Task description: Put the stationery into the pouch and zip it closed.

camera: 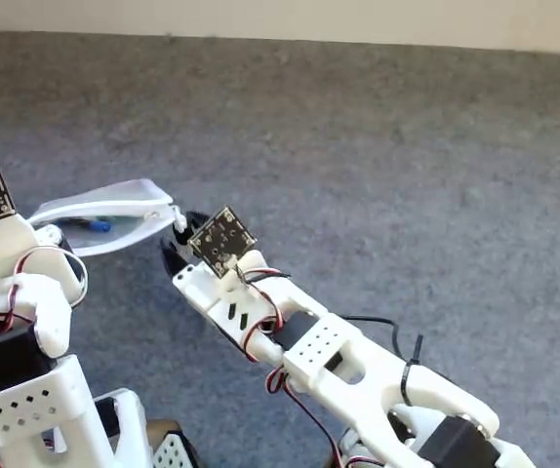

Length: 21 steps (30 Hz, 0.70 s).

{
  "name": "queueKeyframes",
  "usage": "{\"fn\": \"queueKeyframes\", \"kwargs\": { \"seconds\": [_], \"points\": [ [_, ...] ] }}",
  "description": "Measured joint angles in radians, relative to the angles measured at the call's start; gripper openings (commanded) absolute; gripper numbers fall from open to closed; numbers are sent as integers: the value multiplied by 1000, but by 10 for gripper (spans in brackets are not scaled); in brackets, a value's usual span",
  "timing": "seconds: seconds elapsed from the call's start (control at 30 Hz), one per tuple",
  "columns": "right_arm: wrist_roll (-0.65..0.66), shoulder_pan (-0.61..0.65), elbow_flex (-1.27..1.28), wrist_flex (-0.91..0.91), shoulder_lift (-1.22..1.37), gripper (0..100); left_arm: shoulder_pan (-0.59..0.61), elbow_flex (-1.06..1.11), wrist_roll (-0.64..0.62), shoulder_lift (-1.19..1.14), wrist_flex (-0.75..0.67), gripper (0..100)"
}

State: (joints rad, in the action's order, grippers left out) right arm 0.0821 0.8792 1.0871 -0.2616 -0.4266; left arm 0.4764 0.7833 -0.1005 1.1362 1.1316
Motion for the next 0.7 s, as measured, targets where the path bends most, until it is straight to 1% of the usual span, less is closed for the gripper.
{"fn": "queueKeyframes", "kwargs": {
  "seconds": [0.07,0.1,0.33,0.5,0.57,0.7],
  "points": [
    [0,-5,0,0,0,5,0,0,0,0,0,11],
    [0,-6,0,0,0,2,0,0,0,0,0,11],
    [0,-38,0,0,-15,5,0,0,0,0,0,11],
    [0,-41,69,3,-155,5,0,0,0,0,0,11],
    [0,-41,92,48,-212,5,0,0,0,0,0,11],
    [0,-41,100,229,-311,5,0,0,0,0,0,11]
  ]
}}
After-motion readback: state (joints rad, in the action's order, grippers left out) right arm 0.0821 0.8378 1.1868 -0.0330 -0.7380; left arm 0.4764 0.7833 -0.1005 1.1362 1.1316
